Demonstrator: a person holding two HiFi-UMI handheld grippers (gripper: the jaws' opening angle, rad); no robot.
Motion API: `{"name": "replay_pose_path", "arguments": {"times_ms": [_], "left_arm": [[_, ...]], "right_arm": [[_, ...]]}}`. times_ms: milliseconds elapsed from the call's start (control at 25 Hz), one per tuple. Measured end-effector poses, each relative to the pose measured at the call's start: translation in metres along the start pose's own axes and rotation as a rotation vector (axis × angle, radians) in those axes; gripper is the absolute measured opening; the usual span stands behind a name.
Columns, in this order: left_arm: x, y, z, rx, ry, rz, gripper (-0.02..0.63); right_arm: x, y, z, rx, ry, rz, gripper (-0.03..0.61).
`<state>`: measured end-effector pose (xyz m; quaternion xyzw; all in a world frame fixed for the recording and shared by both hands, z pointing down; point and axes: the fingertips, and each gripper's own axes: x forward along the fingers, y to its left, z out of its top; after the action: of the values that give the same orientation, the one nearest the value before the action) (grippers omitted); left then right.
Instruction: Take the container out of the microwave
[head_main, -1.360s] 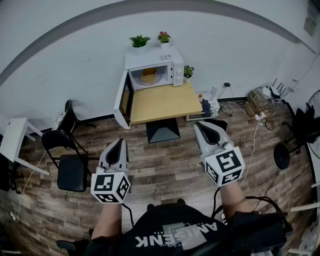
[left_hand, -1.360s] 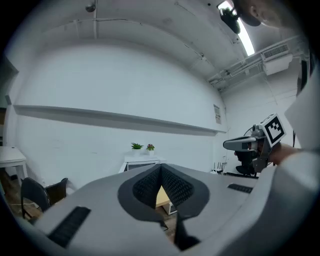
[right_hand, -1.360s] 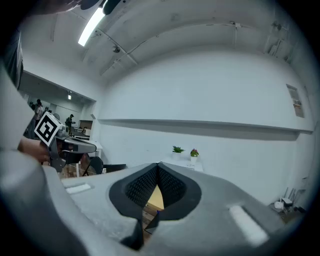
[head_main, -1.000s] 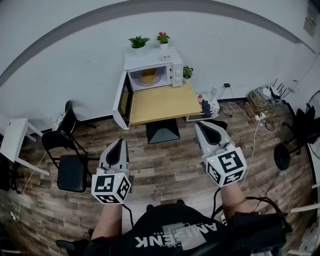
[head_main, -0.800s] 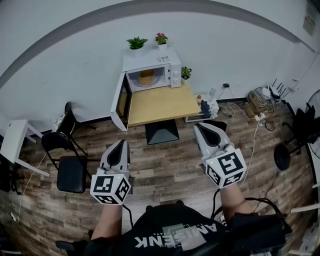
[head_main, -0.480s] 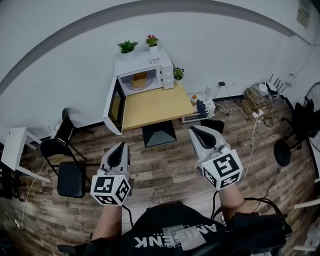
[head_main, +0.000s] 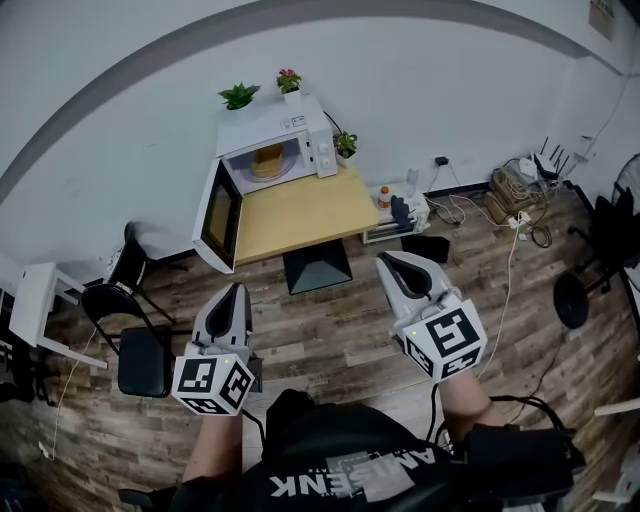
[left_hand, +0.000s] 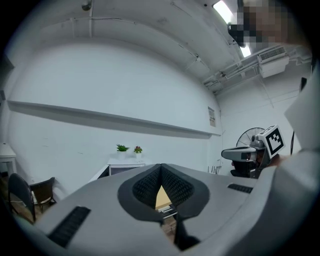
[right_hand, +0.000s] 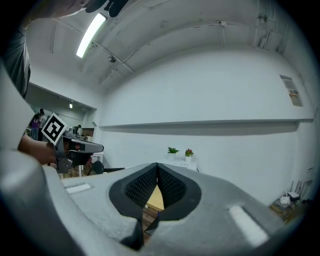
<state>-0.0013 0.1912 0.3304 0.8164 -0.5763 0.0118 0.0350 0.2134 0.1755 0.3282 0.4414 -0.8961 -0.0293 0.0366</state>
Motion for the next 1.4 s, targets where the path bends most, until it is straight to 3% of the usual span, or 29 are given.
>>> {"name": "replay_pose_path", "arguments": {"times_ms": [320,720,1400], "left_arm": [[0.040,0.031,-0.003,-0.008,-0.007,-0.016,0.002],[0.112,0.119,0.009,0.030,-0.028,-0.033,0.002],[0.193,0.228,0.013,-0.044,0.002,-0.079,0.002]], "right_arm": [[0.049,-0.015,-0.007,-0.012,0.029,-0.018,0.006],[0.160,-0.024,0.004,-0.074,0.083,-0.013,0.006],[0.300,-0.031,0.015,-0.085,0.121,-0.029,0.006]]}}
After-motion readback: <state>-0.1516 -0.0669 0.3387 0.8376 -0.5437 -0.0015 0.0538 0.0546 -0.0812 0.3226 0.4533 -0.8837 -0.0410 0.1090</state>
